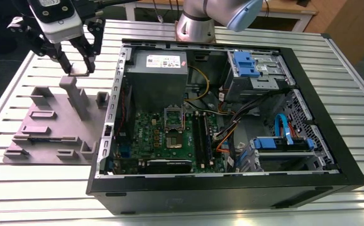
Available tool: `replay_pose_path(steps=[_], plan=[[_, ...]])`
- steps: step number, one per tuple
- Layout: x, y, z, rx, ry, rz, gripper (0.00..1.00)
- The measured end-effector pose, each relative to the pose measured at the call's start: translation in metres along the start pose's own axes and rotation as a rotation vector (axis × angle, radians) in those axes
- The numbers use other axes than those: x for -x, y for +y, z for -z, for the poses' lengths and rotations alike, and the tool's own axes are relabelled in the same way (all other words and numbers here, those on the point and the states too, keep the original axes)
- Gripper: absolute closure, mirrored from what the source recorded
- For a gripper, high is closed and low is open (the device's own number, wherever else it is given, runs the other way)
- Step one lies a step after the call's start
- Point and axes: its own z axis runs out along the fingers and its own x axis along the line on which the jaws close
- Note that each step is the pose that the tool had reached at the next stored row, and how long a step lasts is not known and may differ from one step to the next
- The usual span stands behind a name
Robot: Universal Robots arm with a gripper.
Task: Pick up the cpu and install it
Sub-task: 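Pick up the cpu and move it towards the insertion slot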
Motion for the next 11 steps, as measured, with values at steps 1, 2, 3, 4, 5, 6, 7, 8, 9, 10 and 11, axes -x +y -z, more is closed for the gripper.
replay_pose_path(steps=[1, 2, 3, 4, 5, 6, 7, 8, 9, 10, 11], plan=[[0.0011, 0.0000, -0.0001, 0.0000, 0.0000, 0.000, 0.53], [0.0021, -0.0001, -0.0001, 0.0000, 0.0000, 0.000, 0.53], [0.0031, -0.0001, -0.0002, 0.0000, -0.0001, 0.000, 0.53], [0.0041, -0.0001, -0.0002, 0.0000, 0.0000, 0.000, 0.53], [0.0048, -0.0002, -0.0003, 0.0000, -0.0001, 0.000, 0.53], [0.0058, -0.0002, -0.0003, 0.0000, 0.0000, 0.000, 0.53], [0.0066, -0.0002, -0.0003, 0.0000, 0.0000, 0.000, 0.53], [0.0074, -0.0003, -0.0004, 0.0000, 0.0000, 0.000, 0.53], [0.0083, -0.0003, -0.0004, 0.0000, 0.0000, 0.000, 0.53], [0.0093, -0.0003, -0.0005, -0.0001, 0.0000, 0.000, 0.53], [0.0102, -0.0004, -0.0005, 0.0000, 0.0000, 0.000, 0.53]])
